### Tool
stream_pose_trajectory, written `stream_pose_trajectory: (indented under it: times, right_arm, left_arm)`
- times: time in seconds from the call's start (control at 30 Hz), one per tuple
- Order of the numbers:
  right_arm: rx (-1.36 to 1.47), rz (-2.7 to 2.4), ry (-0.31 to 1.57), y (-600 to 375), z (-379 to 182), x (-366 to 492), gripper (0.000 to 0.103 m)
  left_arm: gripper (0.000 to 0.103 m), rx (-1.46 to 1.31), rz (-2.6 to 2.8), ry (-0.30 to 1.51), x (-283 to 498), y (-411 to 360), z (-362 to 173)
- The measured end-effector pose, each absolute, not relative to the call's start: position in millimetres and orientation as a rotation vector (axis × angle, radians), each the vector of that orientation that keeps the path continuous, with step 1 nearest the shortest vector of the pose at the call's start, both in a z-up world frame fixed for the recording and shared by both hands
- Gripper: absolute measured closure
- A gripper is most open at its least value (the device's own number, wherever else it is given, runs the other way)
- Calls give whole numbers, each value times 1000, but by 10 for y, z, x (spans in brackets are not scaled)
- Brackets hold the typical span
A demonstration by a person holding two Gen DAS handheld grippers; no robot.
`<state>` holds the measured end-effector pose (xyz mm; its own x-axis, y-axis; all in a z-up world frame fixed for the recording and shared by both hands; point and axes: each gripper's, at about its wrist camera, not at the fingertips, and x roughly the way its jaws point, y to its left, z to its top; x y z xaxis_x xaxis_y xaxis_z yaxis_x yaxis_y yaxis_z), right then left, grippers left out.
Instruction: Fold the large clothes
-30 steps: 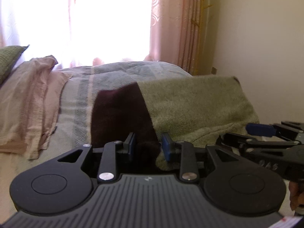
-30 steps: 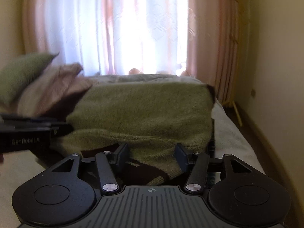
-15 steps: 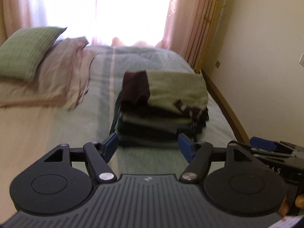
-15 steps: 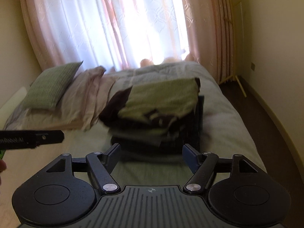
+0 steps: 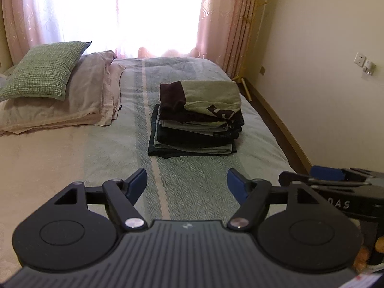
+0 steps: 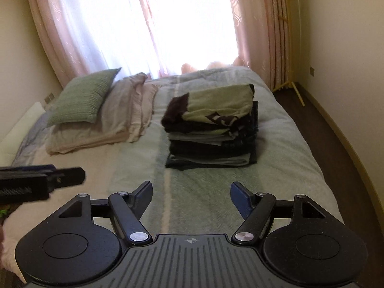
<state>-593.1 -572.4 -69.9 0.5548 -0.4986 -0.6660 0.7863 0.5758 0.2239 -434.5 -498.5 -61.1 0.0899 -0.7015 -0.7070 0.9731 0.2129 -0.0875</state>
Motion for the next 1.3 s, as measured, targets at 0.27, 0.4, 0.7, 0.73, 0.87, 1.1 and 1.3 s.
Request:
stream_pose_trajectory:
  times: [0.27,0.4,0.7,0.73,0.87,1.1,1.3]
  right_arm:
    - [517,-811,570,-5281,-496,-5955,34]
    - [512,-819,569,-5238,-493,-5962,34]
    - [498,-825,571,-5195,-465,-5981,34]
    - [498,-825,573,-5194,-466,-5982,34]
    - [501,-821,579,-5198,-483,-5998,34]
    - [504,-814,582,-5220,-478,-6012,34]
    - [500,-809,581,-5239,-473,-6037,34]
  left_arm:
    - [32,475,-1328,697,-4354,-4575,-536]
    - [32,479,-1338,691,-4372,-4478,-520]
    - [32,471,-1349,675,-4381,-4432,-476]
    - [32,470,-1348,674,-4384,-4431,-474]
    - [32,471,-1349,677,-4398,-4435,-473]
    - [32,475,-1357,678,-4433,-4430,-456]
    - [32,475,-1362,680,-4472,-4437,-445]
